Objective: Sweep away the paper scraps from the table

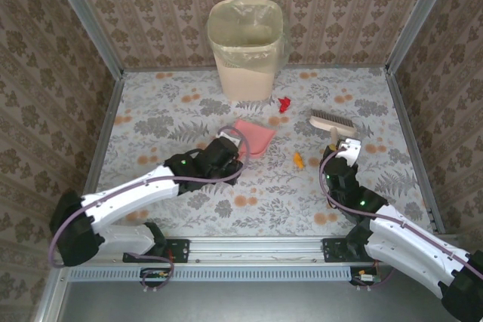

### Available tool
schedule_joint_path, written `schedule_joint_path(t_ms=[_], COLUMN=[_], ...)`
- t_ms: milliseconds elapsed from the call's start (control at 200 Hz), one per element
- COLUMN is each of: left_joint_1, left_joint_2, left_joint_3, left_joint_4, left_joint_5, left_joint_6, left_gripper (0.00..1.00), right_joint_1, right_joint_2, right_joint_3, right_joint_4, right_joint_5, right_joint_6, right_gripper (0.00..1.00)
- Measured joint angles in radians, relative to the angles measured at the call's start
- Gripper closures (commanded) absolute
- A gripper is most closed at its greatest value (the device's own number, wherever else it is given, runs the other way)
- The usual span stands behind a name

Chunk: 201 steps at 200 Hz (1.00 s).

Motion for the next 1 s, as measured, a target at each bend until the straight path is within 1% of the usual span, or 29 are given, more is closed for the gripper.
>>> schedule_joint_path(t_ms=[165,255,420,635,890,1005], left_joint_1=[-0.007,-0.007,0.006,0.027,0.045,0.054], left_joint_2=[0.115,0.157,0.193,0.267,0.291,0.292], left_joint_3=[-0.004,-0.009,-0.054,-0.056,-0.056,-0.056], left_joint_4=[0.009,0.017,0.058,0.086,0.135,0.145], left_joint_5=[-0.063,-0.079,-0.065,-0.059,-0.035,-0.028], left_joint_6=[0.059,0.079,0.095,0.097,0.098,0.097], left_gripper=[1.0,1.0,1.0,1.0,1.0,1.0], right_joint_1=[-0.013,-0.019,-0.022,-0.023,-0.025,-0.025], right_joint_2=[0.034,0.068,0.109,0.117,0.101,0.102], right_joint_3=[0.018,0.043,0.068,0.071,0.071,0.073], right_joint_4=[-0.027,-0.042,-0.055,-0.068,-0.063,-0.063], right_joint_5=[-0.009,-0.023,-0.042,-0.056,-0.069,-0.102], right_joint_6=[0.015,0.021,0.032,0.031,0.013,0.008], right_gripper=[1.0,1.0,1.0,1.0,1.0,1.0])
